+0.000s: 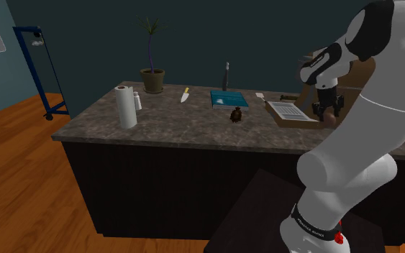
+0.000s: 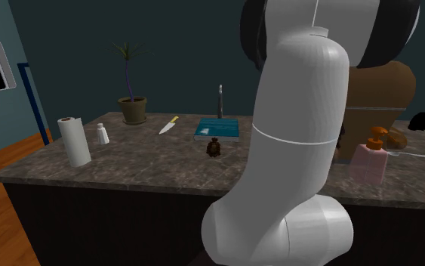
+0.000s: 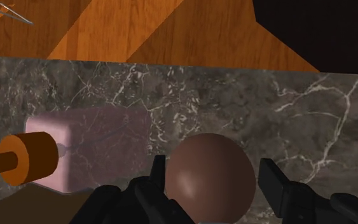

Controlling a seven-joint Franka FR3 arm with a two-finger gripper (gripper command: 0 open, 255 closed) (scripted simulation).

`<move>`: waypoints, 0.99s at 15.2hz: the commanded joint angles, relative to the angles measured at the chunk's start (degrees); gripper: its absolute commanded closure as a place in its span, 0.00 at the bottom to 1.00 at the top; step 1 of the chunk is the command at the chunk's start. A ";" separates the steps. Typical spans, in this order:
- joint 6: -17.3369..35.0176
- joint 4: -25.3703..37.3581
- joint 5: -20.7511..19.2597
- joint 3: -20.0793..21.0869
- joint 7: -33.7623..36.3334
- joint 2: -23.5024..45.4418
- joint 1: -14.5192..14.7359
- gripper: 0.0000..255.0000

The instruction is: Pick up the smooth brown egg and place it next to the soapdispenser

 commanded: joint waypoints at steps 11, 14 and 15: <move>9.21 -4.47 0.37 -0.73 2.11 5.25 -0.76 1.00; 11.50 -5.28 0.60 -0.81 2.57 6.88 -0.98 1.00; 12.27 -5.53 0.69 -0.82 2.72 7.44 -1.06 1.00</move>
